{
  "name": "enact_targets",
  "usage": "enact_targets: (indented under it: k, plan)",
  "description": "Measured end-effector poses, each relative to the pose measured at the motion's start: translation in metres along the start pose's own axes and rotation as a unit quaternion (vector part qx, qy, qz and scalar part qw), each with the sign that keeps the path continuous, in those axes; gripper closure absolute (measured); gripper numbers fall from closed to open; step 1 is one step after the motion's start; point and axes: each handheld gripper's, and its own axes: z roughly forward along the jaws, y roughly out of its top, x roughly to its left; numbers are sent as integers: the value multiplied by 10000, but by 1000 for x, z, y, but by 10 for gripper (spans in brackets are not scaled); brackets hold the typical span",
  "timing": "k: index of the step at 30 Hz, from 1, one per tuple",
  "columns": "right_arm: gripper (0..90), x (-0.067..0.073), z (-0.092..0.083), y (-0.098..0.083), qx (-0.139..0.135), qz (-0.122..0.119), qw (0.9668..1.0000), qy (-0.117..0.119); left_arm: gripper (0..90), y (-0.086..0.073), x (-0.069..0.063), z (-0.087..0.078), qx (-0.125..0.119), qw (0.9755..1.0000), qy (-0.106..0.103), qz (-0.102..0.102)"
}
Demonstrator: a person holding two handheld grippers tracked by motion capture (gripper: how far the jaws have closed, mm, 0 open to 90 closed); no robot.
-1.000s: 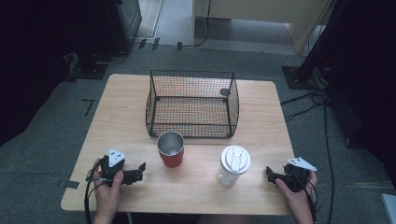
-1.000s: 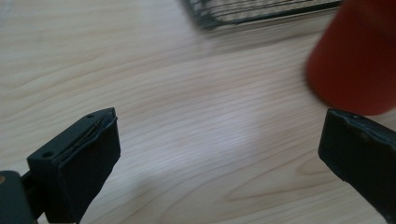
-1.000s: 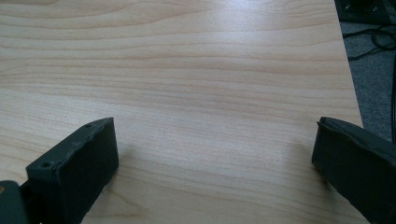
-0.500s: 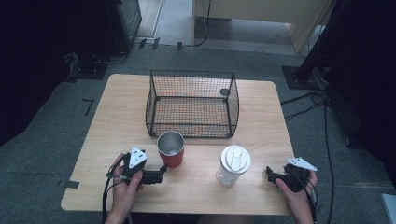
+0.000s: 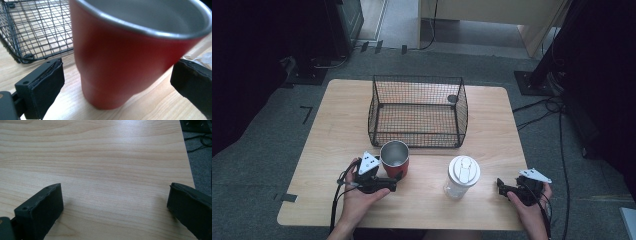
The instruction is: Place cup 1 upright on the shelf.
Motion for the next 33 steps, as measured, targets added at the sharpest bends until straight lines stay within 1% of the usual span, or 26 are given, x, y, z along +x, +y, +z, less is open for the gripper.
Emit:
enact_targets:
  k: [5, 6, 7, 9, 10, 14, 18, 20, 23, 26, 29, 33]
  plan:
    - [3, 0, 0, 0, -1, -1, 10000, 10, 3, 6, -6, 8, -9, 9998, 111, 185]
    - [2, 0, 0, 0, -1, -2, 10000, 11, 4, 7, -8, 9, 18, 9994, 195, 269]
    - [3, 0, 0, 0, -3, -2, 10000, 11, 9, 8, -10, 10, 14, 9992, 260, 306]
    - [3, 0, 0, 0, -2, 0, 10000, 20, 52, 10, -12, 12, -81, 9987, 374, 329]
    - [3, -1, 0, 0, -3, 0, 10000, 23, 62, 11, -13, 13, -91, 9986, 404, 337]
    - [3, -1, 0, 0, 0, 13, 10000, 23, 66, 12, -13, 18, -132, 9989, 348, 275]
    - [3, -1, 0, 0, -5, 18, 10000, 34, 74, 11, -15, 18, -226, 9981, 413, 385]
    - [3, -1, 0, 0, -10, 10, 10000, 51, 79, 11, -15, 17, -271, 9983, 356, 367]
    - [3, -1, 0, 0, -7, -3, 10000, 47, 81, 11, -16, 15, -413, 9979, 323, 379]
    - [3, -1, 0, 0, -10, 6, 10000, 55, 81, 12, -18, 11, -614, 9969, 300, 395]
    - [3, -1, 0, 0, -10, 3, 10000, 52, 81, 15, -18, 6, -829, 9953, 291, 402]
    - [2, -1, 0, 0, -9, 4, 10000, 55, 82, 19, -19, 1, -1123, 9922, 321, 430]
